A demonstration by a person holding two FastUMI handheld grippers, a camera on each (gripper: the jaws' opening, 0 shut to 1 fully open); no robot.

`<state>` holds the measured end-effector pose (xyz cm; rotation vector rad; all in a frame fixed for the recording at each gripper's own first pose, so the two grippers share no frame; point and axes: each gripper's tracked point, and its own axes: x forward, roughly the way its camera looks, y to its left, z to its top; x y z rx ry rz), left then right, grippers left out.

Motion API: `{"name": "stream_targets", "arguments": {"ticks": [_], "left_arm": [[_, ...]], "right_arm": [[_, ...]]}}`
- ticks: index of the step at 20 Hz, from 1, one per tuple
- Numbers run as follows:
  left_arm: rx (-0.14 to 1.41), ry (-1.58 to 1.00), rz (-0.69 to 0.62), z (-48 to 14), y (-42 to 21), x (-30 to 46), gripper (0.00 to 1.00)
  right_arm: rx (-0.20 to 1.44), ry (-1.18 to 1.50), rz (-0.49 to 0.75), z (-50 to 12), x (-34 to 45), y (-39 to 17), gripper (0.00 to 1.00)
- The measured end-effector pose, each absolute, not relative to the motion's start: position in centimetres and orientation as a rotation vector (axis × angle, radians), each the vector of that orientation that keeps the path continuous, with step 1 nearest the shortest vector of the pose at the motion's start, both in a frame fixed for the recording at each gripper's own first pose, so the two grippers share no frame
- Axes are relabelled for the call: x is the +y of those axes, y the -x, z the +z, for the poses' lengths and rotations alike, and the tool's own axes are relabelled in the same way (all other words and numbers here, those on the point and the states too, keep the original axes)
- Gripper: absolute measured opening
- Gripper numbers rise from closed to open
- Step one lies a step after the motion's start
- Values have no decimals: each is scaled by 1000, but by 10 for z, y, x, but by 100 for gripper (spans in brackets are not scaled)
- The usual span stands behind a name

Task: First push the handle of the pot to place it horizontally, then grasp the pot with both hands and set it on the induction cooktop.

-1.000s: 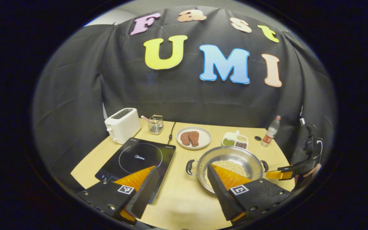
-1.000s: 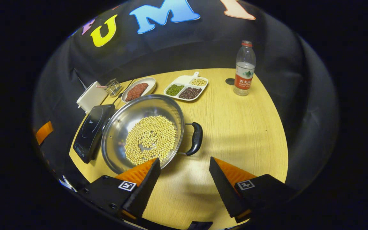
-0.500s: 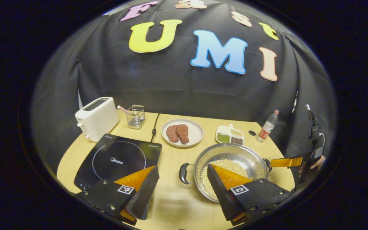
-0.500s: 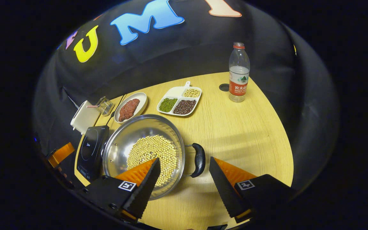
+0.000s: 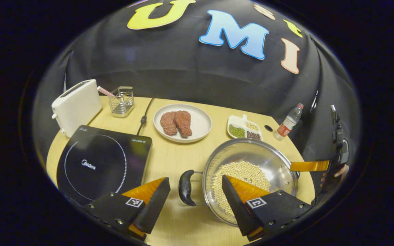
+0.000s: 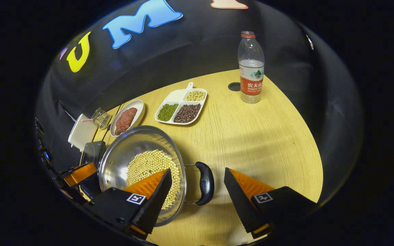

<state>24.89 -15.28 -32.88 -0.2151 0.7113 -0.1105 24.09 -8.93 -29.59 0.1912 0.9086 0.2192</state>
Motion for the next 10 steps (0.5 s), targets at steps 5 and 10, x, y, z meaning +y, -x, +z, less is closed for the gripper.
{"name": "stream_targets", "arguments": {"ticks": [5,10], "left_arm": [[758,262,-139,-356,-257,-153,89],[792,342,-167,-379,-261,-157,91]], "right_arm": [[941,-196,223,-316,-78,-243,98],[990,-258,208,-334,-71,-242,98]]}}
